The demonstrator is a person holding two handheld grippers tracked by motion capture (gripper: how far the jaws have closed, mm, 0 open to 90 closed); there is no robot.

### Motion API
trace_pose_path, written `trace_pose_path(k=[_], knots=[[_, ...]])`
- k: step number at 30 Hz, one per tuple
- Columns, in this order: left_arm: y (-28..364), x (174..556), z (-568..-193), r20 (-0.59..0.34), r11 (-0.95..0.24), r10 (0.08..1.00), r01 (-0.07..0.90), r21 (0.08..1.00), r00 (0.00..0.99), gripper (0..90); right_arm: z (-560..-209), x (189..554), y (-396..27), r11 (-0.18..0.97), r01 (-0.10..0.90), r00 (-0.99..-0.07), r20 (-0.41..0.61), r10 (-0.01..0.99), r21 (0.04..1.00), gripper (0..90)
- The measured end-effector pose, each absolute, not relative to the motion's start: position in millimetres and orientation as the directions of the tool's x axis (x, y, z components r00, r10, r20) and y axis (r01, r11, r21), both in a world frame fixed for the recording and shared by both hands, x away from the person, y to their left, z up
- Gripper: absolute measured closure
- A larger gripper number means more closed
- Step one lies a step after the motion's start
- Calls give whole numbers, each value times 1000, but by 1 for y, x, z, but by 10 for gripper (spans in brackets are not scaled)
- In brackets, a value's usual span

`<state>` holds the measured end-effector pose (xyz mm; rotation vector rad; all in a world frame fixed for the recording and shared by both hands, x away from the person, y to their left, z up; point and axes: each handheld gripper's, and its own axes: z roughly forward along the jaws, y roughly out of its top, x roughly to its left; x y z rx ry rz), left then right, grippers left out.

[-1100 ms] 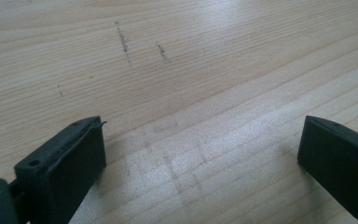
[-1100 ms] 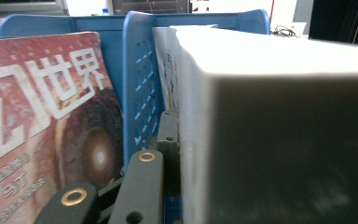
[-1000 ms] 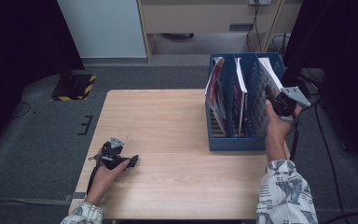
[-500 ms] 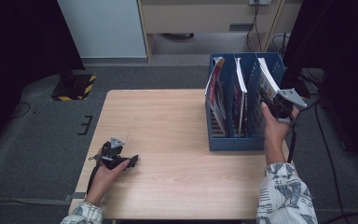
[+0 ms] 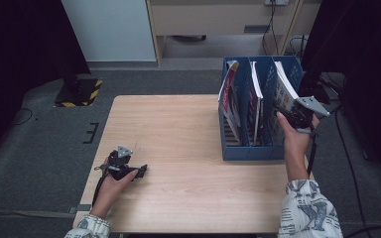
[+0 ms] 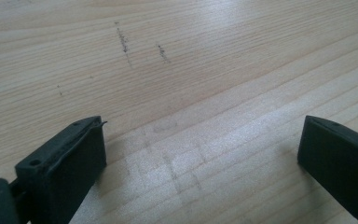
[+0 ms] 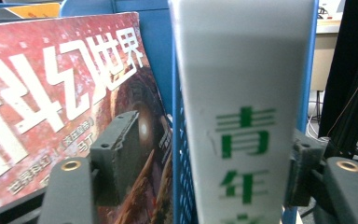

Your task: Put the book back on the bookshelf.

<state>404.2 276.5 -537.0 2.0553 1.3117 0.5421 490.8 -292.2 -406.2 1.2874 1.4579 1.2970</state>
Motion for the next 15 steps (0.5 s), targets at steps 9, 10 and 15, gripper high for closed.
trace_pose_path(k=[9, 10, 15], knots=[[277, 404, -537, 6, -303, 908, 648, 699, 418, 4, -406, 484, -295, -38, 212, -202, 82, 976, 976, 253], [277, 404, -537, 7, -303, 908, 647, 699, 418, 4, -406, 483, -295, -38, 215, -205, 83, 975, 976, 249], [277, 404, -537, 7, -303, 908, 648, 699, 418, 4, -407, 481, -294, -23, 232, -222, 76, 972, 973, 221]])
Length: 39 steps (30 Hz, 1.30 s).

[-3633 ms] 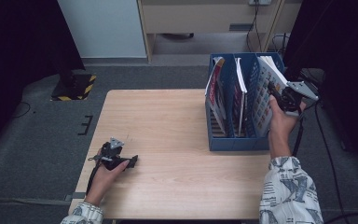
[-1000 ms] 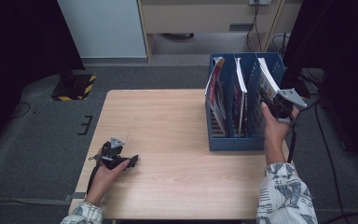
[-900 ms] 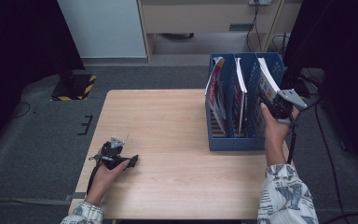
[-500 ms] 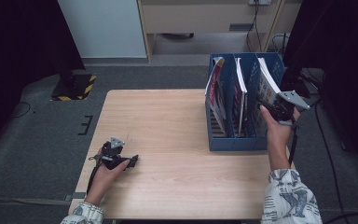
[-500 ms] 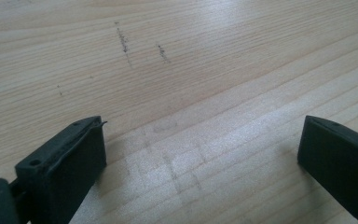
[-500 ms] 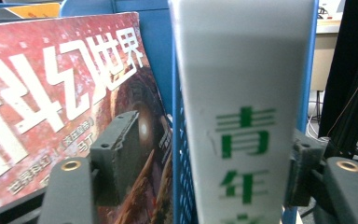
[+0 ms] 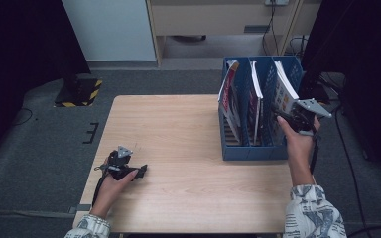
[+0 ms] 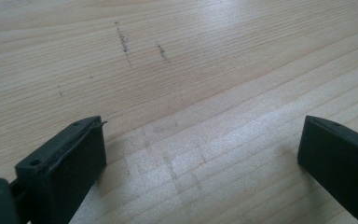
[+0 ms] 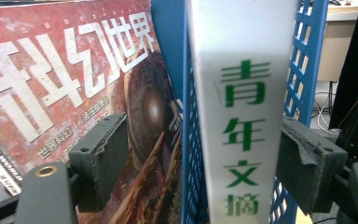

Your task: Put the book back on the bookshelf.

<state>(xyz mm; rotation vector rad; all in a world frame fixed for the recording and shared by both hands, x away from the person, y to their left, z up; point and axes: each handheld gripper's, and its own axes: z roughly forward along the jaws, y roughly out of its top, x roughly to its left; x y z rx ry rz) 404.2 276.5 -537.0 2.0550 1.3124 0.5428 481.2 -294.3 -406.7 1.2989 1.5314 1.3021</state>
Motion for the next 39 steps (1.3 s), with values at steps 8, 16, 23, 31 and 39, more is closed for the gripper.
trace_pose_path(k=[8, 16, 23, 31, 39], knots=[[277, 404, -537, 6, -303, 908, 648, 699, 418, 4, -407, 477, -295, -21, 241, -232, 78, 970, 970, 204], [277, 404, -537, 6, -303, 908, 648, 699, 418, 4, -410, 474, -296, -20, 251, -234, 81, 969, 968, 174], [276, 404, -537, 6, -303, 908, 648, 699, 418, 4, -412, 472, -297, -26, 262, -232, 89, 969, 965, 128], [276, 404, -537, 6, -303, 908, 648, 699, 418, 4, -415, 466, -300, -30, 272, -233, 96, 968, 962, 110], [277, 404, -537, 6, -303, 908, 648, 699, 419, 4, -415, 457, -299, -30, 270, -236, 96, 967, 963, 106]])
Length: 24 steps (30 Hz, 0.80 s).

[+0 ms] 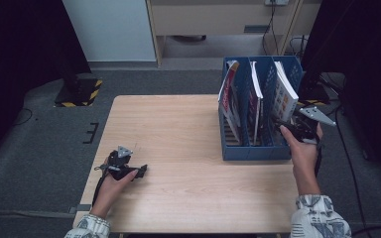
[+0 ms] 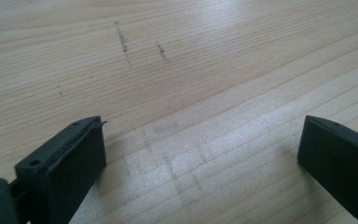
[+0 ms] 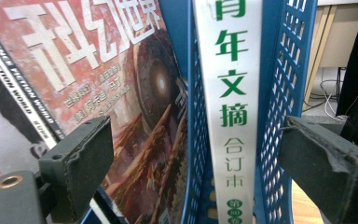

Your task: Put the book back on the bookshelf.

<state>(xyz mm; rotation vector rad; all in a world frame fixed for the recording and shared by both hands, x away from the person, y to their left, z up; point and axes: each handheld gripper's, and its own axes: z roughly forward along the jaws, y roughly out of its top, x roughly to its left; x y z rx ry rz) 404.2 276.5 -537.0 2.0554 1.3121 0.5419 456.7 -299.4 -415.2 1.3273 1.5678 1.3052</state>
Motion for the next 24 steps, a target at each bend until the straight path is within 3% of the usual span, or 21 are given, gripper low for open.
trace_pose_path(k=[24], knots=[[276, 404, -537, 6, -303, 908, 648, 699, 418, 4, -413, 434, -289, -22, 245, -267, 89, 960, 969, 93]])
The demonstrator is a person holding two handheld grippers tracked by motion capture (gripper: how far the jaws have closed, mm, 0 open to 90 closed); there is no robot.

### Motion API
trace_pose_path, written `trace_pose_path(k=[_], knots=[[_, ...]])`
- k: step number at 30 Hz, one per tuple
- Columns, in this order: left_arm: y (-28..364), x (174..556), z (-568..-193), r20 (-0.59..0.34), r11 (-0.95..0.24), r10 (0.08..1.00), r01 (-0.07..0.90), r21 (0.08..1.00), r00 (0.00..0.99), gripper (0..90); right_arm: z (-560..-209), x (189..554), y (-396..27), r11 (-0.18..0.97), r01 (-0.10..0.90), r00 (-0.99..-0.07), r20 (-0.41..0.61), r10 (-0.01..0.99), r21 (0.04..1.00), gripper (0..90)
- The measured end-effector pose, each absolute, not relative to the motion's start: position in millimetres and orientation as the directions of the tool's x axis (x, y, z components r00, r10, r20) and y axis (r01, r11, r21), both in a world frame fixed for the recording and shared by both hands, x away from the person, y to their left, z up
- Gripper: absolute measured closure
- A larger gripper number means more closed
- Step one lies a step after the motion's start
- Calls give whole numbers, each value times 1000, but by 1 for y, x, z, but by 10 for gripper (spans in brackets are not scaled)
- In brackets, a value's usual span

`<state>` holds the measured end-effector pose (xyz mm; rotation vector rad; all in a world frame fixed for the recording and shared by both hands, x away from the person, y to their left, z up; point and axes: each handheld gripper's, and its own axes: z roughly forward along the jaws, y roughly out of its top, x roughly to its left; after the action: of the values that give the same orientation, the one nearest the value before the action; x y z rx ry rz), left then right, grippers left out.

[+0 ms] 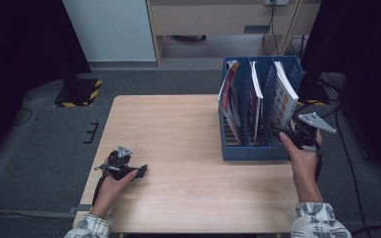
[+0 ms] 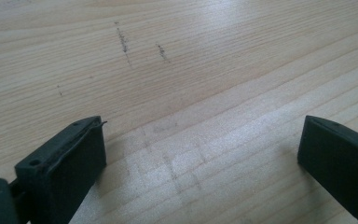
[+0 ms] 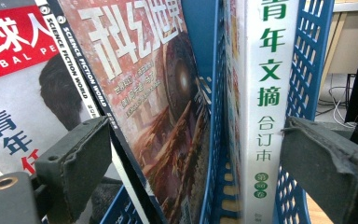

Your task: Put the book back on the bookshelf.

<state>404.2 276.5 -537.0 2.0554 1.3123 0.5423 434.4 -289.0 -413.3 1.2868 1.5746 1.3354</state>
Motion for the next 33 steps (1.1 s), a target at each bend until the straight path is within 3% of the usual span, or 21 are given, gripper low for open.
trace_pose_path(k=[15, 33], knots=[[277, 404, -537, 6, -304, 908, 648, 699, 419, 4, -412, 425, -286, -19, 248, -279, 90, 956, 969, 94], [277, 404, -537, 6, -304, 908, 648, 699, 419, 4, -413, 414, -257, 17, 275, -372, 90, 924, 961, 101]])
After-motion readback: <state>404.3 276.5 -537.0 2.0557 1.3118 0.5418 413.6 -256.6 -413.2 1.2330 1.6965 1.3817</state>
